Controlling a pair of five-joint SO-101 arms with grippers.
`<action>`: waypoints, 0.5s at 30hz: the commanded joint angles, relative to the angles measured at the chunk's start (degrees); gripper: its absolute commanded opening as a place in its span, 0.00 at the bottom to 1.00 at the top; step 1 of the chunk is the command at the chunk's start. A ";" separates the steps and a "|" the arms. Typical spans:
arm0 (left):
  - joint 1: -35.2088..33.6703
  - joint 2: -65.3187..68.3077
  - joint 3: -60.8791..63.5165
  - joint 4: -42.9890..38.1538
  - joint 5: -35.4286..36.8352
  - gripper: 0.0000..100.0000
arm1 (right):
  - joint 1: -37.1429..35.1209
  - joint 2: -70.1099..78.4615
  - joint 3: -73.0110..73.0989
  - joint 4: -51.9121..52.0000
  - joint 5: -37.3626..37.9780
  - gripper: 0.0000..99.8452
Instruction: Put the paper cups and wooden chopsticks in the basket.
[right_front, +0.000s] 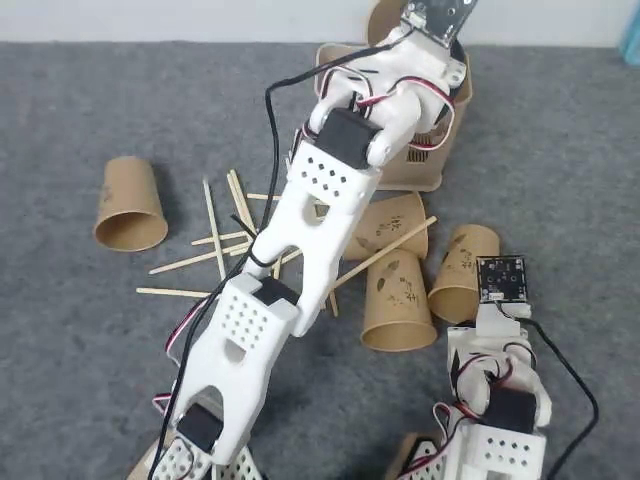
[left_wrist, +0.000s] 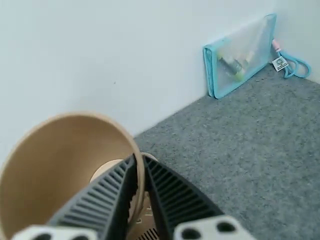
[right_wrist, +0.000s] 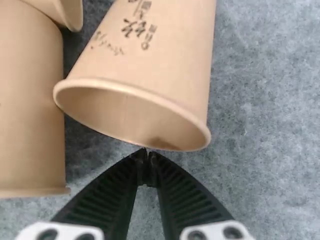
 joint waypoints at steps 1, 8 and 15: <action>0.44 0.53 -1.98 -1.93 -0.62 0.01 | 0.40 -0.75 -0.26 -0.75 0.79 0.01; 2.20 0.35 -2.42 2.29 -0.62 0.14 | 0.40 -0.75 -0.26 -0.75 0.79 0.01; 2.37 0.62 -10.15 9.41 -0.70 0.19 | 0.40 -0.75 -0.26 -0.75 0.79 0.01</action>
